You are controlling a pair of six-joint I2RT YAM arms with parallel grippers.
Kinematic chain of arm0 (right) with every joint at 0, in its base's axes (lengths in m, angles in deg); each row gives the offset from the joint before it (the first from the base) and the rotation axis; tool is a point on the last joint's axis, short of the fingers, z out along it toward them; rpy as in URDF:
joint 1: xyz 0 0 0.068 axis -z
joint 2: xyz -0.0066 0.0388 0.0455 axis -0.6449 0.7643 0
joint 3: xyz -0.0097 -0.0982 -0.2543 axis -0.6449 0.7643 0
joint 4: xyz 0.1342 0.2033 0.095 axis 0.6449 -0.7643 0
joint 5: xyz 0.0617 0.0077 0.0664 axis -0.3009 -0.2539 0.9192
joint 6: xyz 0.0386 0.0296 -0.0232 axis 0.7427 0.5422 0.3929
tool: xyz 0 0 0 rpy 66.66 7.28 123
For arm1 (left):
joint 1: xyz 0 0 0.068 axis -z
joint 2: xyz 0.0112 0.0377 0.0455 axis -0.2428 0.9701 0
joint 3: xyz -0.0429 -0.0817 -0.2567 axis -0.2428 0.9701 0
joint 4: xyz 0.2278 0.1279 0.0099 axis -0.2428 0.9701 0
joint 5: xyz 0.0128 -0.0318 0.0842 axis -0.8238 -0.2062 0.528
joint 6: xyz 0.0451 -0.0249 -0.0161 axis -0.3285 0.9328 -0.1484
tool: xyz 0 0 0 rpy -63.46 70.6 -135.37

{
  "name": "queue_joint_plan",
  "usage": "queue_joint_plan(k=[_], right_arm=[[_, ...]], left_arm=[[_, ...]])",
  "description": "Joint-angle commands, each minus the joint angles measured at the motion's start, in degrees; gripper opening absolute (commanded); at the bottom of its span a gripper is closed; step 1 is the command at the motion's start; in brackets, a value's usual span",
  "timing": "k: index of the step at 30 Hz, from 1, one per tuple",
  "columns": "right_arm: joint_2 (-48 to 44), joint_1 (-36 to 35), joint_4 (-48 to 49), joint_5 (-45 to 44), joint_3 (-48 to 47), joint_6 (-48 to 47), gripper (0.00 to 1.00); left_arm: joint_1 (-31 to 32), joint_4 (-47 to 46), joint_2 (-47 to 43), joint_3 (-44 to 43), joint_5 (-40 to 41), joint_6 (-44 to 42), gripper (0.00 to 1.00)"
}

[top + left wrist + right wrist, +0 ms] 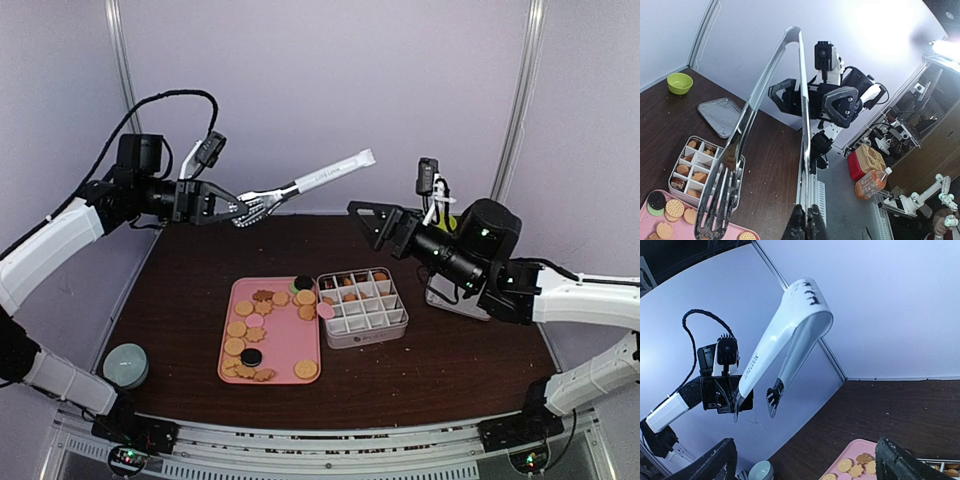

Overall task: Pack the cookies
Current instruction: Pass from the left arm to the right

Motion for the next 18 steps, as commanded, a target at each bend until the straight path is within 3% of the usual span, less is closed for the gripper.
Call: queue_joint_plan(k=[1,8,18], right_arm=[[4.38,0.14,10.96,4.79,-5.04,4.07,0.96],[13.25,0.56,17.41,7.76,-11.16,9.11,0.88],[17.98,1.74,22.58,11.31,-14.27,14.50,0.71]], left_arm=[[-0.10,-14.25,-2.42,0.86,-3.99,11.81,0.00],[-0.11,-15.58,-3.25,2.47,-5.18,12.25,0.00],[-0.13,-14.49,-3.72,3.11,-5.45,10.06,0.00]])
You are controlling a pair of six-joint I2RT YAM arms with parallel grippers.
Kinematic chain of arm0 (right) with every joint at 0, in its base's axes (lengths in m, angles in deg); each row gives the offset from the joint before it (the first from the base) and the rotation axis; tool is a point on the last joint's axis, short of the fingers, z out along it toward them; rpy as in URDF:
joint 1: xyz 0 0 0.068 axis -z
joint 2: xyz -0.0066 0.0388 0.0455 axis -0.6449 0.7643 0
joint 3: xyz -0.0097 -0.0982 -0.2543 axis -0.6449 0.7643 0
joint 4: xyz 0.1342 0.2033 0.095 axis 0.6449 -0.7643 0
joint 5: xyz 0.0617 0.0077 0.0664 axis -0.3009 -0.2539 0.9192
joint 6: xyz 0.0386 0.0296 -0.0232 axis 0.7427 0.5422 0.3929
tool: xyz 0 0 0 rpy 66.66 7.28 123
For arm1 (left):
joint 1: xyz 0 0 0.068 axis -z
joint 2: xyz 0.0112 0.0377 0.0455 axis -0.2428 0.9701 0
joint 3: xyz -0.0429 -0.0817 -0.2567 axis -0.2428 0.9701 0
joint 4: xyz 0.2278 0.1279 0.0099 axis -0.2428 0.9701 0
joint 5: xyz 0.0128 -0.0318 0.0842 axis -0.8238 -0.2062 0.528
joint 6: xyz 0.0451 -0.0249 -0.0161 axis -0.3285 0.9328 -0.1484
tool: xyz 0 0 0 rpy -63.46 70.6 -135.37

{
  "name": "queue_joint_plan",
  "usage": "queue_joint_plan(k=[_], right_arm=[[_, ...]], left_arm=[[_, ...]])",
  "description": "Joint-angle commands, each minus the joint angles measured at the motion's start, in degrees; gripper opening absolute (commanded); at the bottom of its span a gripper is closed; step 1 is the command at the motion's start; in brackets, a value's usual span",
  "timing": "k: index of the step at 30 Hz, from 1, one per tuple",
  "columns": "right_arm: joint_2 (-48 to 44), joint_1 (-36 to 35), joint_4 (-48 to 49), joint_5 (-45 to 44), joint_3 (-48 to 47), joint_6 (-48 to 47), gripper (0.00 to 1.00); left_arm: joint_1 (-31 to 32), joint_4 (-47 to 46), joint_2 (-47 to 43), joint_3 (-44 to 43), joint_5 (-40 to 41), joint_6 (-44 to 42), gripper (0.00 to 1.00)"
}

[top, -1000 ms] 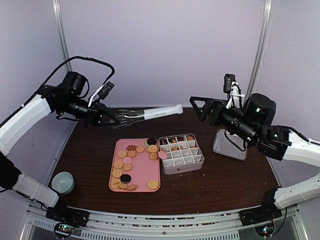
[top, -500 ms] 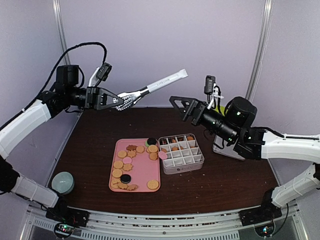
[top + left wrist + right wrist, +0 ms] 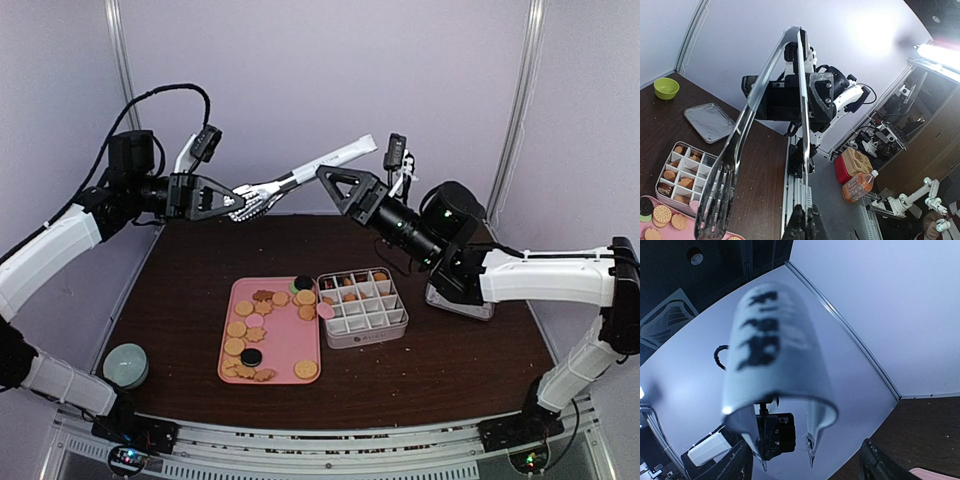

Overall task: Pack the cookies
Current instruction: Pass from the left arm to the right

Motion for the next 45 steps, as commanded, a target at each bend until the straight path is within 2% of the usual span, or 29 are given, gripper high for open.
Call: queue_joint_plan(k=[1,10,17,20,22,25,29,40,45], right_arm=[[1.15,0.48,3.05,2.88,-3.16,2.81,0.69],[3.83,0.55,2.79,5.79,-6.48,4.39,0.55],[3.90,2.57,4.68,11.74,-6.59,7.80,0.39],[4.57,4.27,7.79,17.81,-6.65,11.43,0.38],[4.70,4.84,8.37,21.28,-6.91,12.49,0.42],[4.01,5.06,5.15,24.37,-7.44,11.19,0.54],[3.11,5.61,2.81,26.39,-7.21,9.92,0.56],[3.12,5.86,-1.57,29.66,-8.85,8.19,0.42],[2.06,5.87,-3.99,28.65,-8.90,6.24,0.39]], left_arm=[[-0.13,-2.62,-1.77,0.21,-1.48,-1.47,0.00],[-0.07,-1.35,-2.17,1.09,-1.51,-2.71,0.00],[-0.09,5.27,-2.45,0.16,-2.58,-8.77,0.00],[-0.09,8.56,-2.47,-0.66,-3.17,-11.88,0.00],[-0.05,10.35,-2.54,-1.15,-3.31,-13.38,0.00],[-0.13,11.45,-2.63,-1.36,-3.73,-14.22,0.00],[-0.12,11.93,-2.72,-1.49,-3.85,-14.58,0.00],[-0.07,12.48,-2.80,-2.29,-4.27,-14.56,0.00],[-0.13,14.60,-2.90,-2.10,-3.11,-16.67,0.02]])
